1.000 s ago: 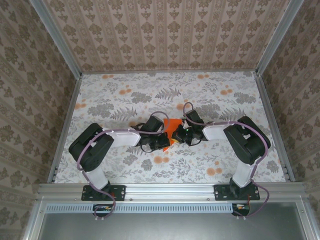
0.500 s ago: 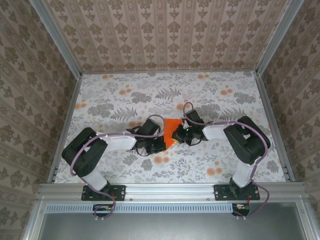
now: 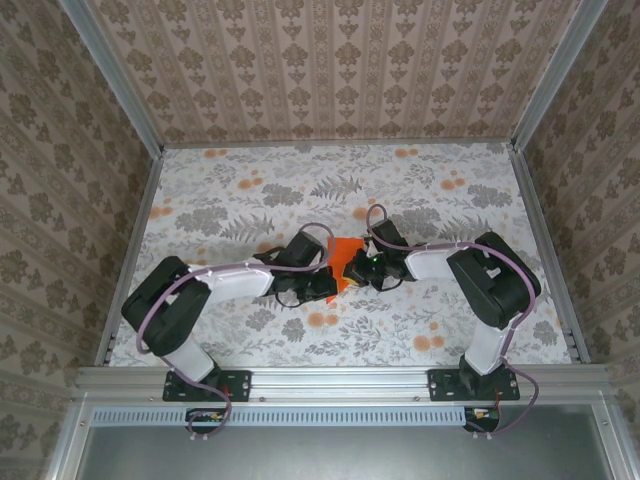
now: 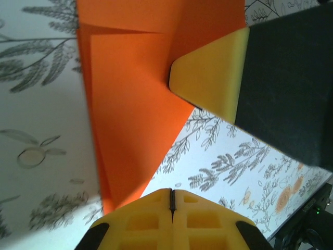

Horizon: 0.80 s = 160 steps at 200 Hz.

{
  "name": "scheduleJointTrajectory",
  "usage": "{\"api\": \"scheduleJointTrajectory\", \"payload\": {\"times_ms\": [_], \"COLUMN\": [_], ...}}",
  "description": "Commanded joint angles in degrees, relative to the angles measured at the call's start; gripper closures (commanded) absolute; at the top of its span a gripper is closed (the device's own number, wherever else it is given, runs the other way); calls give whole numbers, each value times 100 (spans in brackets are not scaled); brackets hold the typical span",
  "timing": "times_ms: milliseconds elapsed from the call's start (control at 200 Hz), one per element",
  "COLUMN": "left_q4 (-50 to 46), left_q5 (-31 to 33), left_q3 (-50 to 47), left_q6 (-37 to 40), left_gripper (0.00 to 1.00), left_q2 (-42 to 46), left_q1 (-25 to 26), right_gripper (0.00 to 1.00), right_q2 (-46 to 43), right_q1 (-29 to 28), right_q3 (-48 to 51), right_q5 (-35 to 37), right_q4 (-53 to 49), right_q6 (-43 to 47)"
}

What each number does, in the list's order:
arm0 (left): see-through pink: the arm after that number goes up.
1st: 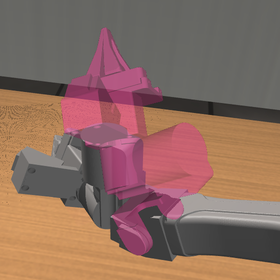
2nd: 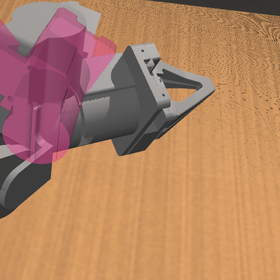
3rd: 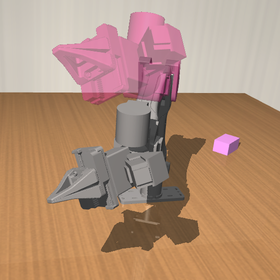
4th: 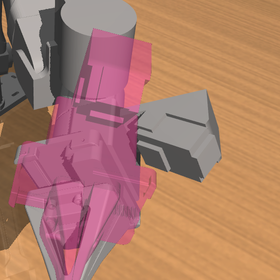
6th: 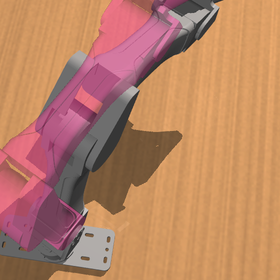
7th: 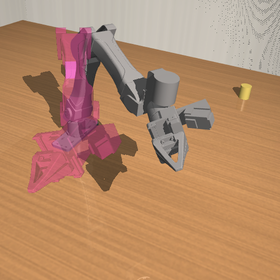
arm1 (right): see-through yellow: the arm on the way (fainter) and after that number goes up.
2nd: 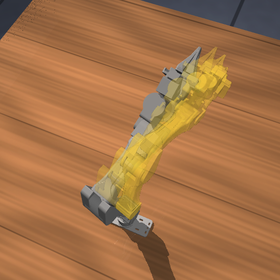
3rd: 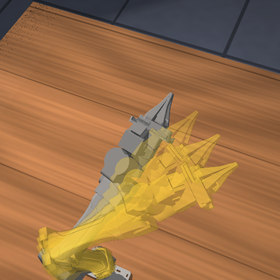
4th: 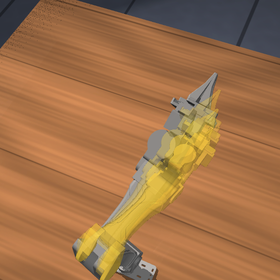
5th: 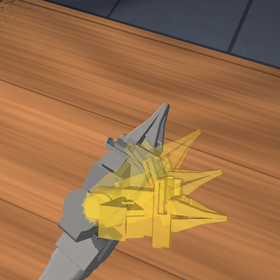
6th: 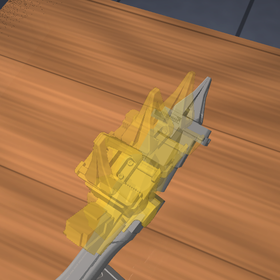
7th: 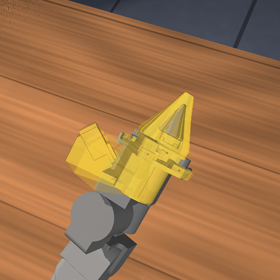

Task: Fold a paper plane with a square sheet of paper (pick it up from the middle)
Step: Third fold the triangle at the center of the table.

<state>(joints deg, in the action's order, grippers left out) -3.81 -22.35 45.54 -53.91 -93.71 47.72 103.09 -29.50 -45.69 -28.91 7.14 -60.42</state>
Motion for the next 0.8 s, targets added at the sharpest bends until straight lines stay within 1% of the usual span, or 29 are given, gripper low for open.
{"api": "scheduleJointTrajectory", "payload": {"times_ms": [0, 270, 435, 585, 795], "left_q4": [-41, 67, 265, 894, 1551], "left_q5": [-86, 156, 179, -160, -346], "left_q3": [108, -438, -1005, -1378, -1232], "left_q6": [97, 143, -68, -336, -472], "left_gripper": [100, 100, 100, 100, 100], "left_q2": [-278, -290, 72, 431, 715], "left_q1": [42, 46, 61, 35, -189], "right_gripper": [100, 100, 100, 100, 100], "right_q2": [423, 471, 478, 477, 443], "right_q1": [40, 40, 39, 37, 36], "right_q3": [149, 166, 176, 183, 195], "right_q5": [636, 631, 632, 631, 610], "right_q4": [-721, -731, -722, -714, -691], "right_q6": [-24, -8, -16, -36, -35]}}
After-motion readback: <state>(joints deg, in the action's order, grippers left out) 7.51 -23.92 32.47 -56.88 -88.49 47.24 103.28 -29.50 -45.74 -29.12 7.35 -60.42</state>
